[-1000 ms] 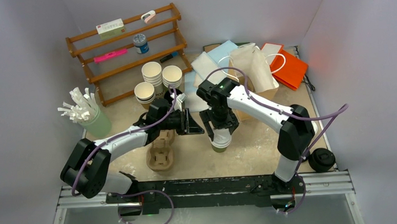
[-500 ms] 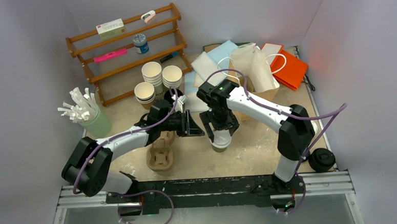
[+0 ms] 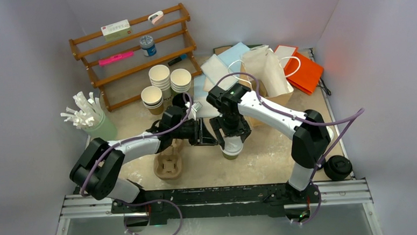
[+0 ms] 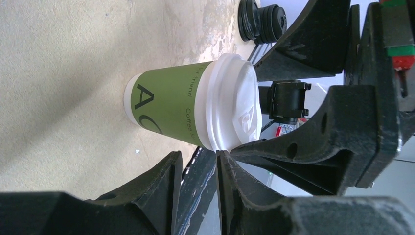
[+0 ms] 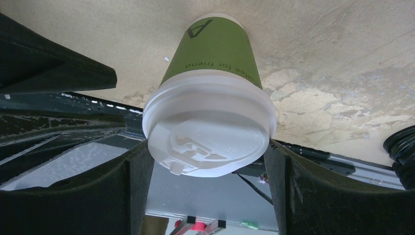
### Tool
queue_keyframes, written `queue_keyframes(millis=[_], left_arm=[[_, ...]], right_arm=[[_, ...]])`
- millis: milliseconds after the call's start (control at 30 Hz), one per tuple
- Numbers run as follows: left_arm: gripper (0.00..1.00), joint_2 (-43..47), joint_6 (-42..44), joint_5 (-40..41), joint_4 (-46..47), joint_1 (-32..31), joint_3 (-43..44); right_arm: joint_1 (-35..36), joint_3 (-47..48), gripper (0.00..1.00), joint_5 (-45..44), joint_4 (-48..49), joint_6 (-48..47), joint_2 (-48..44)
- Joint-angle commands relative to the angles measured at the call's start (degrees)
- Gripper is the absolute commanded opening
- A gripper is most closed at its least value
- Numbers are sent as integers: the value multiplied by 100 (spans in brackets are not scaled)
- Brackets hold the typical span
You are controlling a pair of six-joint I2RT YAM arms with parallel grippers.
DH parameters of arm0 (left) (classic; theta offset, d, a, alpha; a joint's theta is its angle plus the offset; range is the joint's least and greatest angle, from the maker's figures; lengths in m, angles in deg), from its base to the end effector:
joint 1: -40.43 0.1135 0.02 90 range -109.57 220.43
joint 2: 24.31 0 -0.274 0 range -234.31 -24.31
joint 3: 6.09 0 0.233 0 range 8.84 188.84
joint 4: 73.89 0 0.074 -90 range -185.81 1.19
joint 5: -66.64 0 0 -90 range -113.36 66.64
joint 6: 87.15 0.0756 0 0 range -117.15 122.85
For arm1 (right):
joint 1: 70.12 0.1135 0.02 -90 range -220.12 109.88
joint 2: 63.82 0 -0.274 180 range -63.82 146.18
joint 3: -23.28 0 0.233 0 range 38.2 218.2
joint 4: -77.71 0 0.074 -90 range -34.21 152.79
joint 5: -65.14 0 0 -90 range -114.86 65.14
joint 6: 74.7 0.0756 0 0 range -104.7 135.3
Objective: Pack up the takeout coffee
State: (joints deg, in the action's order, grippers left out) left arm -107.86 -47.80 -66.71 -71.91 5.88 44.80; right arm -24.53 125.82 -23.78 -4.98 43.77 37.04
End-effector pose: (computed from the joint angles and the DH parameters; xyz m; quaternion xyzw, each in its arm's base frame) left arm 0.2146 -0.2108 0.1942 0.0679 0.8252 -0.5475 0.1213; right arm 0.2284 0.2352 0.2417 -0.1491 0.9857 0.0547 0.0569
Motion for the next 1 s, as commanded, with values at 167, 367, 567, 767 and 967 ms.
queue_keyframes(millis=[167,367,567,767,967], left_arm=[[34,-333,-382,-174,905,-65,25],[34,-479,-579,-192,1252,-101,-31],[35,-611,-724,-215,1476,-165,-115],[34,-655,-648,-166,1262,-197,-121],[32,-548,-273,-13,567,-195,-43]], right_arm=[[-23,-224,81,-39,93,-26,38],[-26,-331,80,-38,161,-34,78],[-23,-517,80,-25,262,-34,73],[-23,-554,79,-89,260,-110,150],[-23,-586,78,-332,349,-29,184]])
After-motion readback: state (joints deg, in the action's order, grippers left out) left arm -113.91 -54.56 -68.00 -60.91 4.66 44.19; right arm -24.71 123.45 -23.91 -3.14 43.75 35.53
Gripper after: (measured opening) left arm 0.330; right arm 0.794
